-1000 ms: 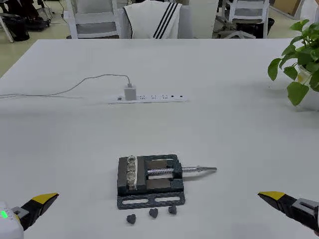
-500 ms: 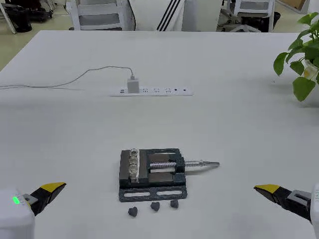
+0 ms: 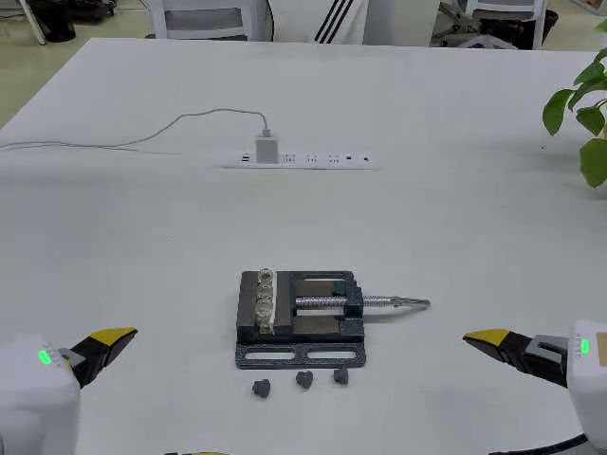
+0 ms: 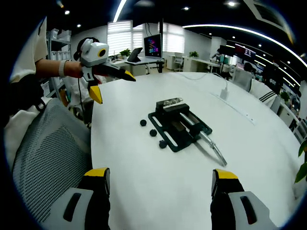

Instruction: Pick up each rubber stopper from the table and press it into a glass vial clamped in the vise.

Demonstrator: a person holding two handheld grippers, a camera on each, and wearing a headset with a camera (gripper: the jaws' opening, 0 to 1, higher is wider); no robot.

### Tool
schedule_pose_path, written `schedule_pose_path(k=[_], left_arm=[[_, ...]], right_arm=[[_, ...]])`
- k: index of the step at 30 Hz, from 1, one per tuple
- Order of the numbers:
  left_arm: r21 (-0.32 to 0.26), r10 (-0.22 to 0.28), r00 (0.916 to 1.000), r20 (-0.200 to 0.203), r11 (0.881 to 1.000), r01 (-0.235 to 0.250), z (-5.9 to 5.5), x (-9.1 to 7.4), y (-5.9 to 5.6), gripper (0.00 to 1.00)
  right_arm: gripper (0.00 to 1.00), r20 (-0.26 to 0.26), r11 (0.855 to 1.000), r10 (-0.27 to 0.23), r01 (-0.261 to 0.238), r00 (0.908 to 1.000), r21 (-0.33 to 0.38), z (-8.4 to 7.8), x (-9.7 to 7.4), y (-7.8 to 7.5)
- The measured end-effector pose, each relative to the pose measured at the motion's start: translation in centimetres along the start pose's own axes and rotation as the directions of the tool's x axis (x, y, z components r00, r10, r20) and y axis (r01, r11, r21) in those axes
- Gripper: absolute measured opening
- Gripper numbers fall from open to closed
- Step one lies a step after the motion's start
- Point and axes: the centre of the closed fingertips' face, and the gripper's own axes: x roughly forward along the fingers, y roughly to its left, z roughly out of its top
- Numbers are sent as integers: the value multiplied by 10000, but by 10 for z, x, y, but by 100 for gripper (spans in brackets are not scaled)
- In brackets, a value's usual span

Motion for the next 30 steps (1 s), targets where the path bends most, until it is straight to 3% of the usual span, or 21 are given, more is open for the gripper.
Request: schedule_pose_path(k=[3,6,23,30], left_arm=[[21,-16,10000,-41,10000,16,-2,0,0,99],[61,-27,9999,-150,10000,28,-5,1,0,97],[60,-13,10000,-87,10000,14,-4,2,4,99],[21,-38,9999,-120,10000,39,-5,1,3,99]], right_arm=[[83,-69,9995,164,-166,9998,-267,3,5,0],[72,-194,9985,340,-348,9992,-418,4,10,-2],[63,-661,9843,932,-1020,9934,-1443,15,46,-3],[51,-893,9747,993,-1150,9910,-1918,14,62,-5]])
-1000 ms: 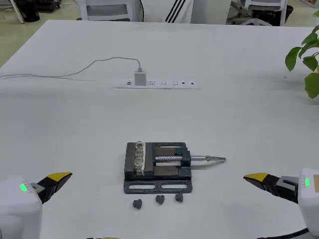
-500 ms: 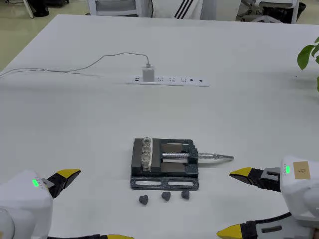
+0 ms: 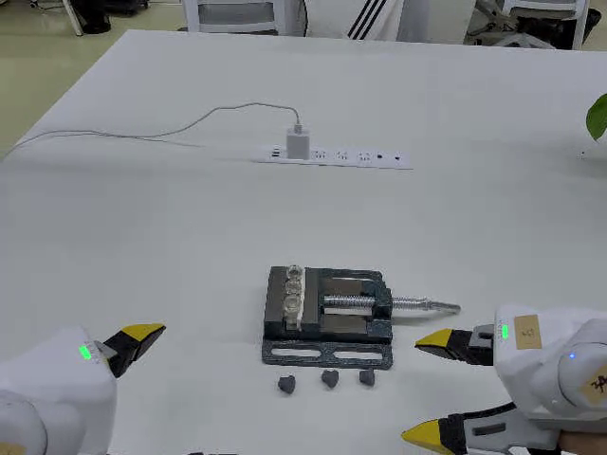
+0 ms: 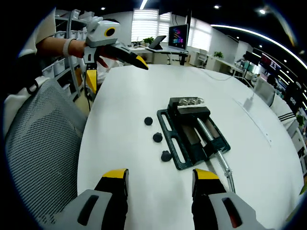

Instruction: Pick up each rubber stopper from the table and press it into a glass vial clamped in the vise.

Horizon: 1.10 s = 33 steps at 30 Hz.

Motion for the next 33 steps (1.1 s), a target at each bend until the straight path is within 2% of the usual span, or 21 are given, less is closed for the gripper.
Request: schedule_pose_path(k=[6,9,10,16,20,30,33], left_arm=[[-31,-21,10000,54,10000,21,1,2,-1,99],[-55,-24,10000,83,10000,24,2,3,-1,99],[-77,-14,10000,95,10000,15,3,3,-1,99],[-164,-30,10000,81,9999,31,2,4,-2,99],[-274,17,10000,74,9996,-15,0,4,-2,99],[-563,160,9997,167,9983,-150,-1,0,-2,99],[-624,198,9997,174,9979,-187,-2,0,-1,99]], right_arm=[[42,-120,9989,53,-58,9999,-476,2,12,-3],[34,-116,9947,-57,45,9999,-1025,5,15,-7],[31,30,9916,-167,169,9999,-1284,10,16,-9],[23,81,9869,-38,51,10000,-1613,14,22,-10],[20,-164,9816,-13,-19,9999,-1907,9,27,-10],[14,-314,9746,113,-180,9994,-2233,6,35,-6],[11,-339,9731,8,-85,9994,-2301,6,36,-9]])
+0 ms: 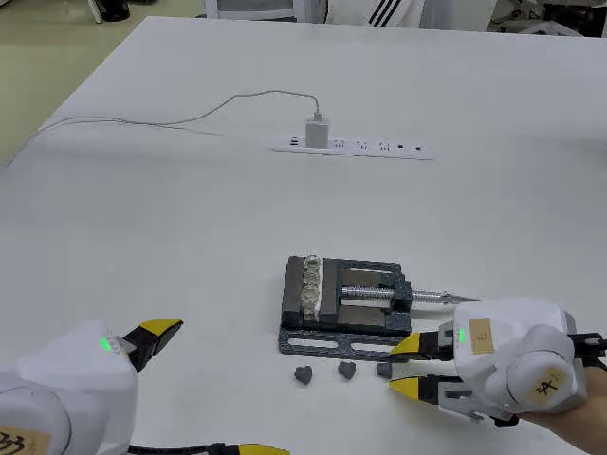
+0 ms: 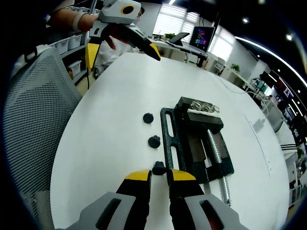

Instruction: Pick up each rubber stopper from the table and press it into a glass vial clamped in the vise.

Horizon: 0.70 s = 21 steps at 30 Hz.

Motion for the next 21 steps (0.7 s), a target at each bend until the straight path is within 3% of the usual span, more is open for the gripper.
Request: schedule_pose_path(k=[21], left_arm=[[-191,-21,10000,-1,9998,21,-6,0,2,99]], right_arm=[[8,6,9998,173,-173,9999,-20,2,7,3]])
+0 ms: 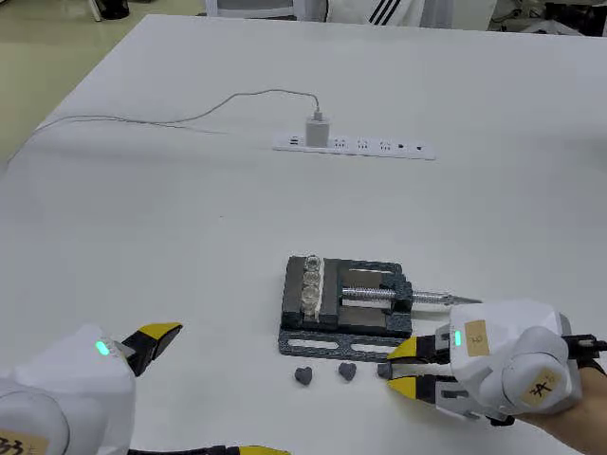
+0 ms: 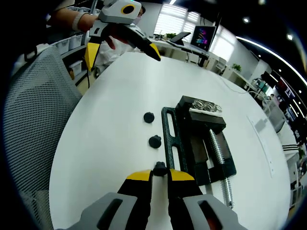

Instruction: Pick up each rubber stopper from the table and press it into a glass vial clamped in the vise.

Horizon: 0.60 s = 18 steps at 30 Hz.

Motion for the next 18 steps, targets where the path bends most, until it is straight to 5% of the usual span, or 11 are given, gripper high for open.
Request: schedule_pose_path(k=[7,18], left_arm=[[217,-133,9999,-69,9997,134,0,2,-3,98],[887,-653,9979,-30,9939,653,13,18,-12,95]], right_arm=[[8,76,9997,-143,145,9999,-176,6,-12,-4],[8,-258,9948,330,-353,9991,-960,23,-53,4]])
